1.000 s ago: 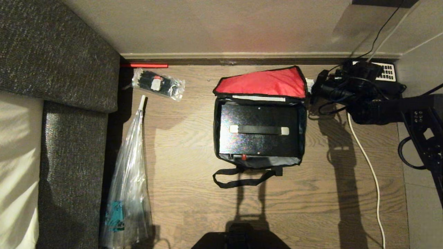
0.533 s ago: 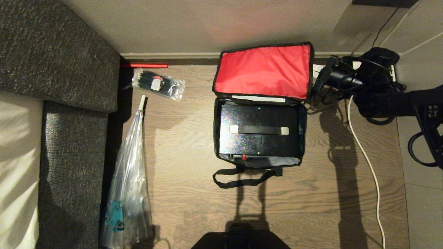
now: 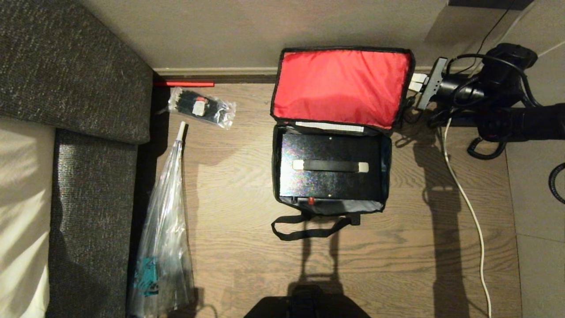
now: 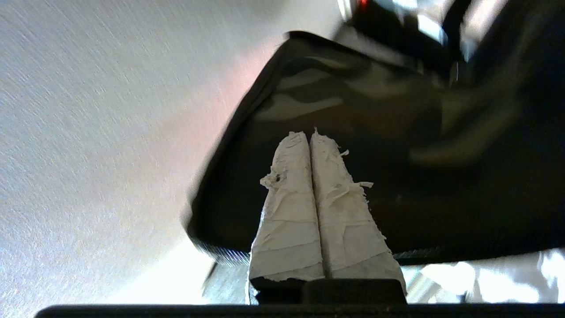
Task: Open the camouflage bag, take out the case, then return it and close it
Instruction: Close the top of the storage box
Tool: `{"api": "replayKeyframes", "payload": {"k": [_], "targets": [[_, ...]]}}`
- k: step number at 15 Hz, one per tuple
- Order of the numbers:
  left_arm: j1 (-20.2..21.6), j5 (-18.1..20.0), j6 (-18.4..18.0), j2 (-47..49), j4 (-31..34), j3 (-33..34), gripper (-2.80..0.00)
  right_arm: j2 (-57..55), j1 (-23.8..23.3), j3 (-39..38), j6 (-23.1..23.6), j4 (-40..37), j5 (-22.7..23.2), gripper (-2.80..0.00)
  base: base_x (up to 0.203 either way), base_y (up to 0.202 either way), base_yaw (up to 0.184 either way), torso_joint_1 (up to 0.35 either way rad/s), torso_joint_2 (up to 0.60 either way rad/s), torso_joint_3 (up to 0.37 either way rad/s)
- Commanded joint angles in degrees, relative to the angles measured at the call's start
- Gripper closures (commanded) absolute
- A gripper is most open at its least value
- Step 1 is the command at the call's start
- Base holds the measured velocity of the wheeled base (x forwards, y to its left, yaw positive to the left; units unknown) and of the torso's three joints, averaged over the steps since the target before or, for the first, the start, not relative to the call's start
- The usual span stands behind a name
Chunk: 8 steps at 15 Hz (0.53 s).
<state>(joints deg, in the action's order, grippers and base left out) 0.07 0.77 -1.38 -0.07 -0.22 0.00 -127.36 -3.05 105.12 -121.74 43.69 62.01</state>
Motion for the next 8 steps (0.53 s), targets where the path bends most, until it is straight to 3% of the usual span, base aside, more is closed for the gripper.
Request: {"api": "replayKeyframes", "payload": {"k": [1,8], "targets": [[0.0,0.0,0.0,0.1,0.0,0.1,0.0,4.3,0.0,-4.0,-2.2,0.2,5.5,0.0,0.0,0.0,0.0,0.0,0.0,0.0],[0.0,0.0,0.0,0.1,0.0,0.1,0.0,10.2,-1.0,-12.5,-4.2,-0.6,22.7,0.0,0.0,0.0,0.0,0.0,0.0,0.0]]}}
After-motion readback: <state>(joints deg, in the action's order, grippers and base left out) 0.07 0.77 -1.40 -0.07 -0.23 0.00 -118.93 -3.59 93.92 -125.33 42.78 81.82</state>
